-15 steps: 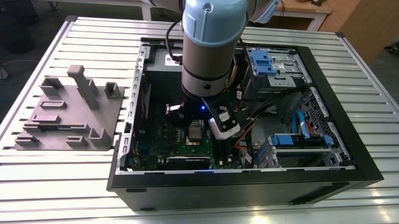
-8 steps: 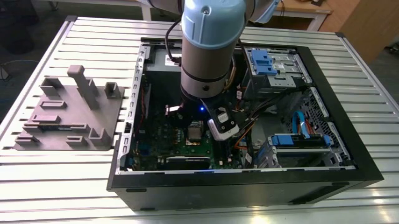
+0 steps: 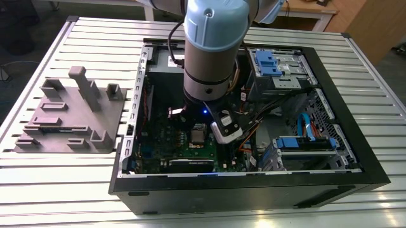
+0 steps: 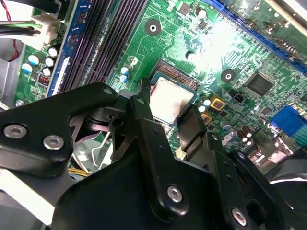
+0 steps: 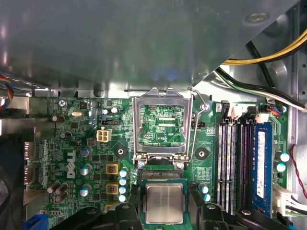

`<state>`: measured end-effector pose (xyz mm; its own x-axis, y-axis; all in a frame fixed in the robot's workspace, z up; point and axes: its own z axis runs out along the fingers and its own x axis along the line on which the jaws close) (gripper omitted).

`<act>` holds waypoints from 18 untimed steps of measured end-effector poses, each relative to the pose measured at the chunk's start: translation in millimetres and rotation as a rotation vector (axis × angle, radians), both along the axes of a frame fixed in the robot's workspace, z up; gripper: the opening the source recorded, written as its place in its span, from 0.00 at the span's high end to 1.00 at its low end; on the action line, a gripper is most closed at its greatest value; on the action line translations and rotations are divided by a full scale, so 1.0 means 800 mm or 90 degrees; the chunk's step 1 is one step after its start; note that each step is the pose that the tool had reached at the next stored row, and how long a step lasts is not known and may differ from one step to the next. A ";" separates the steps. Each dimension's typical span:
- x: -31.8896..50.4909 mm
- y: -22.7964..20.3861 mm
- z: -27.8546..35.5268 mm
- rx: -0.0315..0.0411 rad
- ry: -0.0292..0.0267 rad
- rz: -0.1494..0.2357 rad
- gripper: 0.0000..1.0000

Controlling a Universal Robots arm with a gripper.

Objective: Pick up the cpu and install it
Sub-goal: 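Place the cpu into insertion slot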

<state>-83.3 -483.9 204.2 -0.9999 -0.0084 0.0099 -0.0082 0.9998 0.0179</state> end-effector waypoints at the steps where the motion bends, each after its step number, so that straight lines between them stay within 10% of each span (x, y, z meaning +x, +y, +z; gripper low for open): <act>1: 0.000 0.0000 -0.0006 0.0000 0.0000 0.000 0.53; 18: -0.001 -0.0019 -0.0185 -0.0001 0.0002 0.000 0.53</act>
